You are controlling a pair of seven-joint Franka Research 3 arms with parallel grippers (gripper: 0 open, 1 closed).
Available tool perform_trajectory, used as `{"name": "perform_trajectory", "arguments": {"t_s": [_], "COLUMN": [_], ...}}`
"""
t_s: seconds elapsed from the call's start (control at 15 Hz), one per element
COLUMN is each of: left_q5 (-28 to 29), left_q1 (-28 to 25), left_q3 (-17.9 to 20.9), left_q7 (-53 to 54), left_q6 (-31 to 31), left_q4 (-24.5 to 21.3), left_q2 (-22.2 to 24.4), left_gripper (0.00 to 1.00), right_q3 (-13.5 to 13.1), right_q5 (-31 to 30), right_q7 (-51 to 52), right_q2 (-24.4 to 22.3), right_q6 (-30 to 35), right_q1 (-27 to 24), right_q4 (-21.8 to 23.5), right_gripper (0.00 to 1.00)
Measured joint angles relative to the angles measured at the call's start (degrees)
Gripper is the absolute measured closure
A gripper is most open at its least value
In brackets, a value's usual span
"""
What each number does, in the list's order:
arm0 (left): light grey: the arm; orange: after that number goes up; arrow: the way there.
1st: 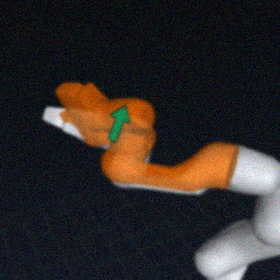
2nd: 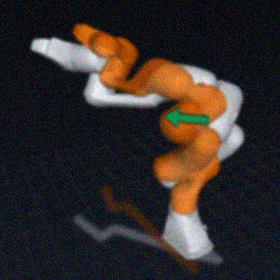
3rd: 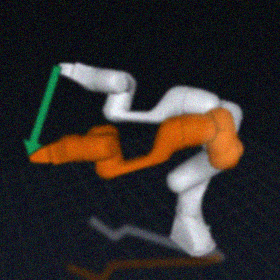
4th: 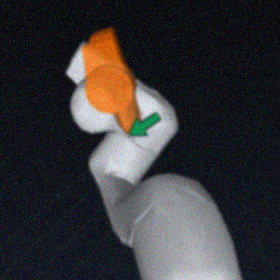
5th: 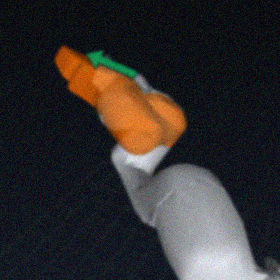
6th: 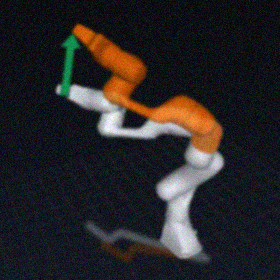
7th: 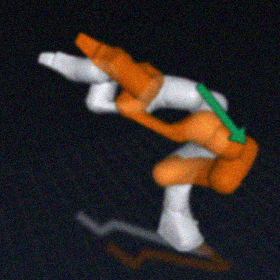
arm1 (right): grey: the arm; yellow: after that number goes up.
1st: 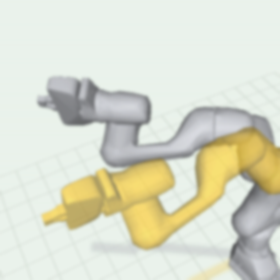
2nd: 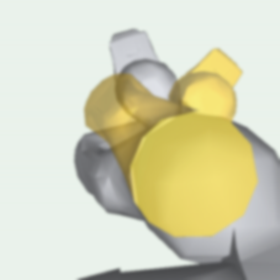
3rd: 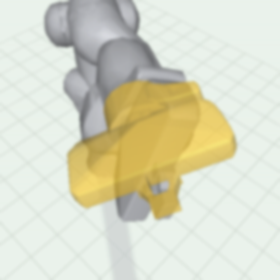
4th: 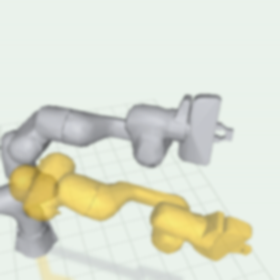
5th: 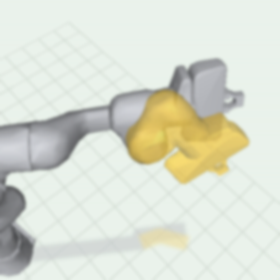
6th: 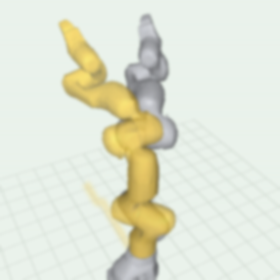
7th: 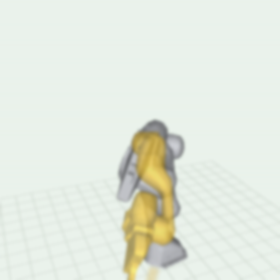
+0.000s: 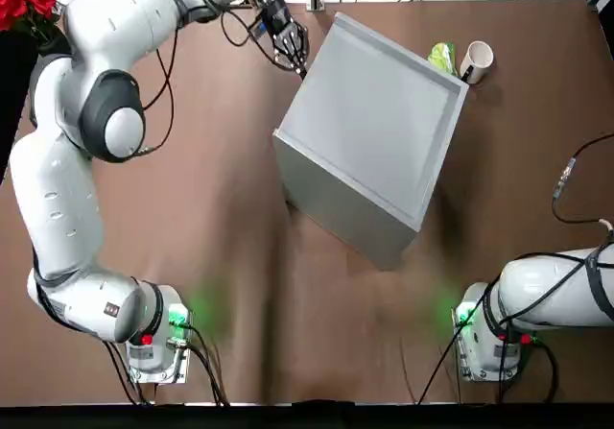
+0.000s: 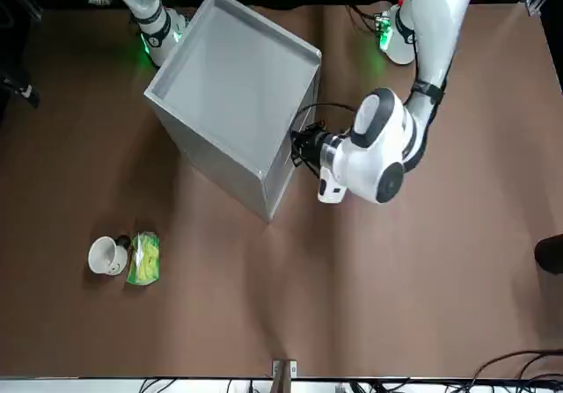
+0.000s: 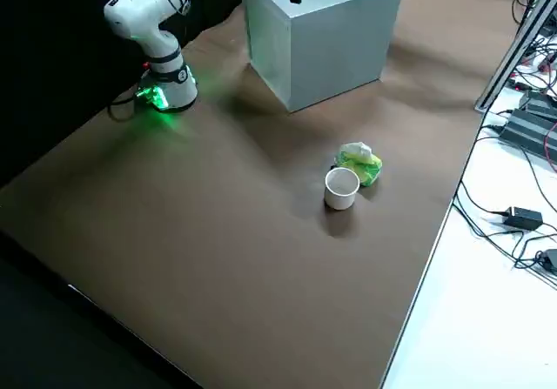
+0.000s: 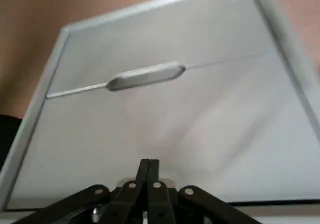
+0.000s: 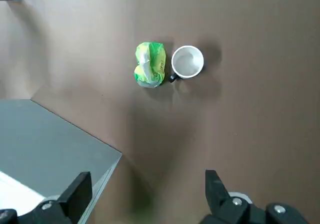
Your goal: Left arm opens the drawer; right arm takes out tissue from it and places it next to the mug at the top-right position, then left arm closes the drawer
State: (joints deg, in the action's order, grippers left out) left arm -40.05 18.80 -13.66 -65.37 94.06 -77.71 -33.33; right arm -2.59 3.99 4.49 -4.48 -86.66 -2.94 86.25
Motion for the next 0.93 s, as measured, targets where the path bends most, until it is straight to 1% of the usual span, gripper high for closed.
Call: {"name": "perform_trajectory", "arguments": {"t_s": [0.13,0.27,0.33,0.47,0.73,0.8,0.93], "left_q5": [2.2,5.9,10.5,17.3,30.7,33.3,36.2], "left_q1": [-2.4,-5.9,-9.7,-12.7,-16.2,-16.9,-18.7], "left_q3": [0.0,0.0,0.0,-0.2,-0.3,-0.3,-0.4], "left_q7": [0.0,0.1,0.5,3.2,10.1,12.4,18.5], "left_q6": [0.0,0.0,0.0,0.0,0.0,0.0,0.0], "left_q4": [1.2,2.5,3.9,5.3,6.0,6.1,6.3], "left_q2": [0.2,0.3,0.3,1.0,5.3,6.5,9.4], "left_gripper": [0.99,0.99,0.93,0.76,0.40,0.33,0.32], "right_q3": [-0.1,-0.2,-0.2,-0.3,-0.2,-0.2,-0.1], "right_q5": [-0.3,-0.5,-0.5,-0.6,-0.6,-0.6,-0.6], "right_q7": [0.0,0.0,0.0,0.0,-0.1,-0.1,-0.1], "right_q2": [0.0,0.0,0.0,0.0,0.0,0.0,0.0], "right_q6": [0.0,0.0,0.0,0.0,0.0,0.0,0.0], "right_q1": [-0.1,-0.1,-0.2,-0.2,-0.2,-0.2,-0.1], "right_q4": [0.0,0.0,0.1,0.2,0.5,0.5,0.6], "right_gripper": [0.00,0.00,0.00,0.00,0.00,0.00,0.00]}}
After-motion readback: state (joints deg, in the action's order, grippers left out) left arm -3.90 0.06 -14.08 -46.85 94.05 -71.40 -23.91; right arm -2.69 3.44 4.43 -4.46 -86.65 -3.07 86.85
